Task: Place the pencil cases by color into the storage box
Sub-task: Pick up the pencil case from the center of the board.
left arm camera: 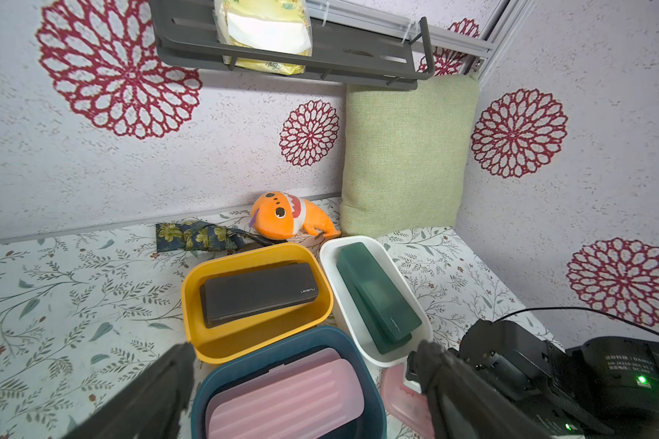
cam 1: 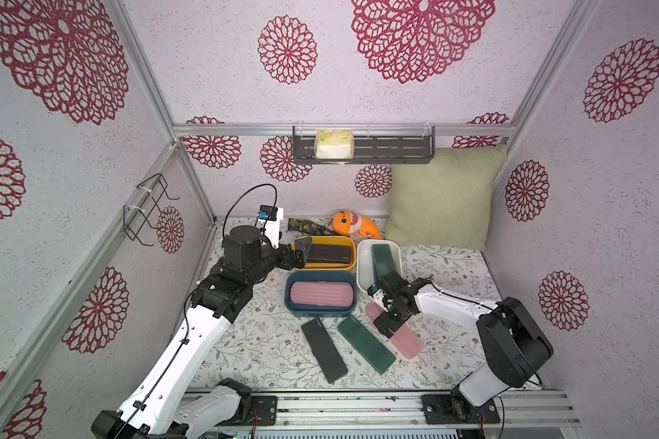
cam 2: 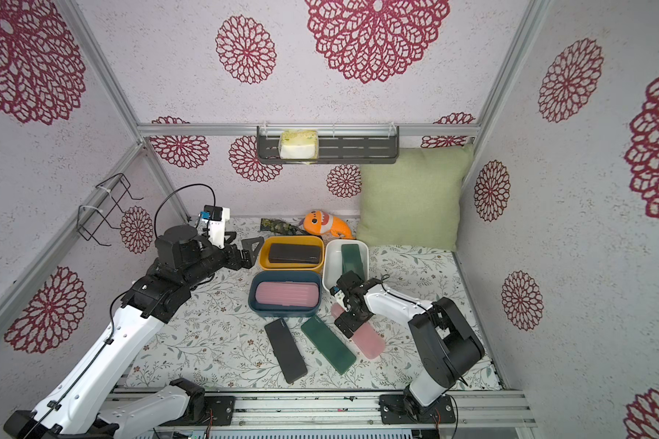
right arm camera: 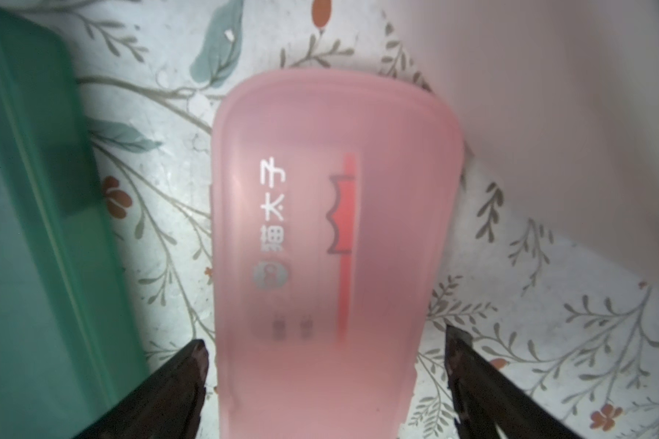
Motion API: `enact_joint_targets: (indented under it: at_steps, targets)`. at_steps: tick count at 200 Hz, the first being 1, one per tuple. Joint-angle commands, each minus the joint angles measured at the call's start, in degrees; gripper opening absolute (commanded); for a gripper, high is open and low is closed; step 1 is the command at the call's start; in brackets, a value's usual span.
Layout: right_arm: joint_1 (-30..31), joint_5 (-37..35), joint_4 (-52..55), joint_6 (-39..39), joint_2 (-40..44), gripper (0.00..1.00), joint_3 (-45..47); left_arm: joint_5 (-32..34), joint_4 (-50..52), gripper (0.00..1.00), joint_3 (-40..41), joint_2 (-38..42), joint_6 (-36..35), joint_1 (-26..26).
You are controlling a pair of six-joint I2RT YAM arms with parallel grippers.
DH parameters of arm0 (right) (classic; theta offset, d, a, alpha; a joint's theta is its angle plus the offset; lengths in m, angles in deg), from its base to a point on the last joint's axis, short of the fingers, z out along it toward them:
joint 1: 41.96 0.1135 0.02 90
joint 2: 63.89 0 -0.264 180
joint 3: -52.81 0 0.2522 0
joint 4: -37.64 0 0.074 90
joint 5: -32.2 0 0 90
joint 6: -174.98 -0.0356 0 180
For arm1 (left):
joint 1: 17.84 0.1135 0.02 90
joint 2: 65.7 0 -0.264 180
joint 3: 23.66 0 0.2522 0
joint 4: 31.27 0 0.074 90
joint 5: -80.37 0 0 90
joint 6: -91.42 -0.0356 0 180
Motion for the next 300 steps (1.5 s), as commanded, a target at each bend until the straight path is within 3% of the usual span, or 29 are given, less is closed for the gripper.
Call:
enact_joint_targets:
  at_steps: [1,92,133,202,300]
  targets:
    - [0.85,0.31,0.49,0.15,-0.43,0.99,-0.38,1.54,0.48,0.97,0.35,1.47,-0.6,-0.29]
    - [2.51,-1.56,0.89,-1.18,-3.59,0.98,-0.67,4.67,1.04,0.97,0.65,1.75,0.11,-0.25]
    - [2.62,-2.36,0.88,-1.44,-3.65,0.89,-0.74,5.36,1.09,0.97,0.7,1.7,0.27,-0.27]
    - [2.66,-2.98,0.9,-0.97,-1.85,0.62,-0.83,7.73,1.11,0.97,0.75,1.66,2.45,-0.29]
    - [2.62,-3.95,6.29,2.2,8.85,0.58,-3.04,8.11,1.33,0.97,0.53,3.06,1.43,-0.18]
